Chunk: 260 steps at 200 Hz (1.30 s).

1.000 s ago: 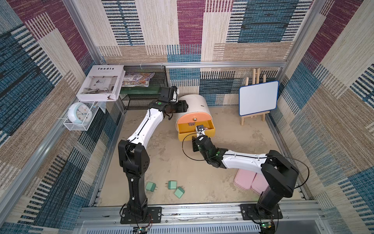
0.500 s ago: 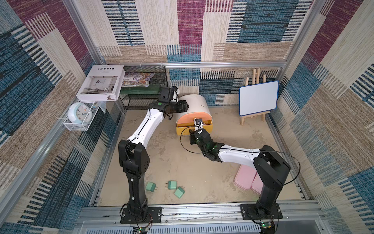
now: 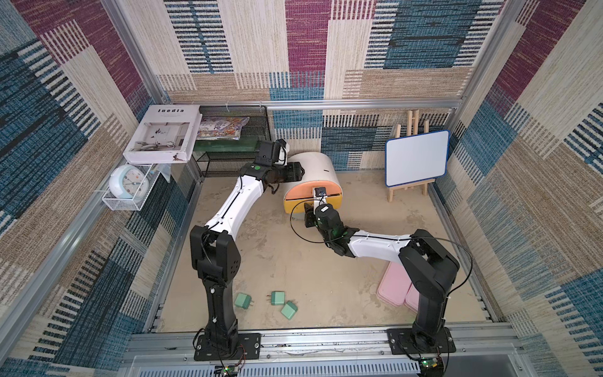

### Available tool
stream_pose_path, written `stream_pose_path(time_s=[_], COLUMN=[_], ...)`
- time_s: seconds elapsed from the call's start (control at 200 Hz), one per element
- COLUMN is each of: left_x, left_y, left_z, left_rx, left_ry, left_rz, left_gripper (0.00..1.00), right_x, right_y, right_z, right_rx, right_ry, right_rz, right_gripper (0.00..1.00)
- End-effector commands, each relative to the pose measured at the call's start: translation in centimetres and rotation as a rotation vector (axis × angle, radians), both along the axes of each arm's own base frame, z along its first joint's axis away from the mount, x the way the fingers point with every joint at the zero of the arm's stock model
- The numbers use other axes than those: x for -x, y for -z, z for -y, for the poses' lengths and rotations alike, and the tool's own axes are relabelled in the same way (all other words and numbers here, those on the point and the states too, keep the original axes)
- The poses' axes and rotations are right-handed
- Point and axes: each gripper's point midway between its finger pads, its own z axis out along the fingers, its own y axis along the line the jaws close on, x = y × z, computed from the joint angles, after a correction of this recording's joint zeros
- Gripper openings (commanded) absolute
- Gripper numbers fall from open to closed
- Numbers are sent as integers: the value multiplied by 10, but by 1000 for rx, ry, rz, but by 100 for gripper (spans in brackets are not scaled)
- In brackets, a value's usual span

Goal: Place the plugs into the drawer by color
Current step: Close the drawer in the storage box, then open the drawer in the storage box.

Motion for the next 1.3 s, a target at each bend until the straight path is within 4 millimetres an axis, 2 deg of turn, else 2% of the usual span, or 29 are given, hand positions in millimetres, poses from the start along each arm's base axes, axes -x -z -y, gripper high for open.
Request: stream_pose_path(time_s=[0.0, 0.451, 0.581, 0.711, 0.811, 0.911, 1.092, 1.297], left_x=[19, 20, 20, 20, 19, 19, 18, 17], left_y=[28, 29, 30, 31, 32, 32, 33, 31], left_z=[-8, -8, -9, -9, -8, -8, -7, -5], left_rx=[-62, -60, -62, -63, -60, -56, -53, -47], left_ry=[2, 0, 1, -1, -1, -2, 1, 5], left_rz=[-117, -121, -121, -122, -122, -127, -128, -127], left_gripper=[74, 74, 74, 74, 74, 74, 74, 74], right_x=[-5, -16, 5, 34, 41, 36, 18, 6], right_y=[-14, -15, -20, 8, 29, 40, 56, 68], right_z=[-1, 0, 2, 17, 25, 33, 39, 35], right_rx=[-35, -38, -101, -263, -400, -525, -644, -722], right_ry=[-2, -9, -75, -98, -100, -110, -108, -115], right_rz=[54, 75, 36, -96, -203, -273, -343, -394], right_gripper=[42, 41, 40, 40, 39, 39, 38, 38])
